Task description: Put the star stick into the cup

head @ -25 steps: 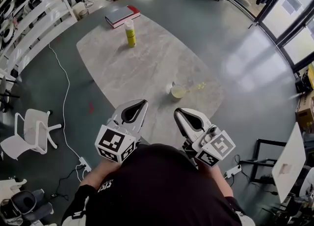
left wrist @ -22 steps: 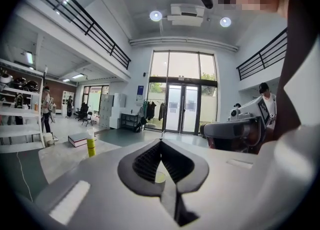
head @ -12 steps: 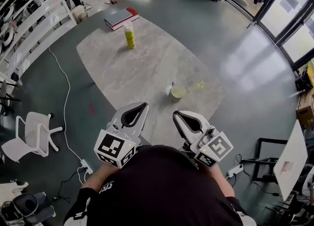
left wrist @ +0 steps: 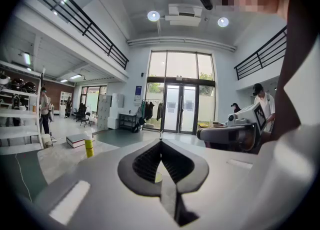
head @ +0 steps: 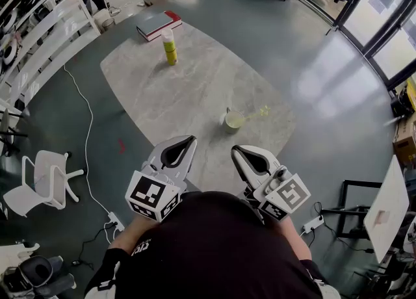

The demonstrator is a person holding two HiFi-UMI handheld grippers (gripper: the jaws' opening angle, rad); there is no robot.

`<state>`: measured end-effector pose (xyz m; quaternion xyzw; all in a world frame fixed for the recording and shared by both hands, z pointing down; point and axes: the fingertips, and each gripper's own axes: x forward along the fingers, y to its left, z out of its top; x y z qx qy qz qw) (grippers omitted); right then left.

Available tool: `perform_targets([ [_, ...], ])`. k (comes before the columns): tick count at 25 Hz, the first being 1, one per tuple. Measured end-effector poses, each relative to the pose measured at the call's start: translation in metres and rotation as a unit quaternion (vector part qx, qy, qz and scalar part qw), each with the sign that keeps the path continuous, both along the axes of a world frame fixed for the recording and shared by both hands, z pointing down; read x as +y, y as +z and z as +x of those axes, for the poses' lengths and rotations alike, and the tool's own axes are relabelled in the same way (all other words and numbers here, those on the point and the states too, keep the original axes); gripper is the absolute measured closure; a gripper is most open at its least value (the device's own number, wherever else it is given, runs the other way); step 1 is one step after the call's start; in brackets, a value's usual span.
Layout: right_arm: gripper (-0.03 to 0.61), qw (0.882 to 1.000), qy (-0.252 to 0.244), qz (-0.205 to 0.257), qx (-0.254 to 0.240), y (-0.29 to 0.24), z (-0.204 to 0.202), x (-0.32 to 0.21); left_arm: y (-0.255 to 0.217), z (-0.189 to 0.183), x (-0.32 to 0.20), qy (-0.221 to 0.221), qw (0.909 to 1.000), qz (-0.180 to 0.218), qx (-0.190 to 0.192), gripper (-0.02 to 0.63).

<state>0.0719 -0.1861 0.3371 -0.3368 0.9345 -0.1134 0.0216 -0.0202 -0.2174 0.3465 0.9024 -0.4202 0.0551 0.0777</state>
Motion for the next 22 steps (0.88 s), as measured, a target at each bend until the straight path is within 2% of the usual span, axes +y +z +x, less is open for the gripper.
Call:
perform_targets([
  [22,0.566,1.0,0.017,-0.018,-0.008,0.008,0.02,0.0,0.009,0.025,-0.003,0.025,0.9996,-0.012,0.006,0.611],
])
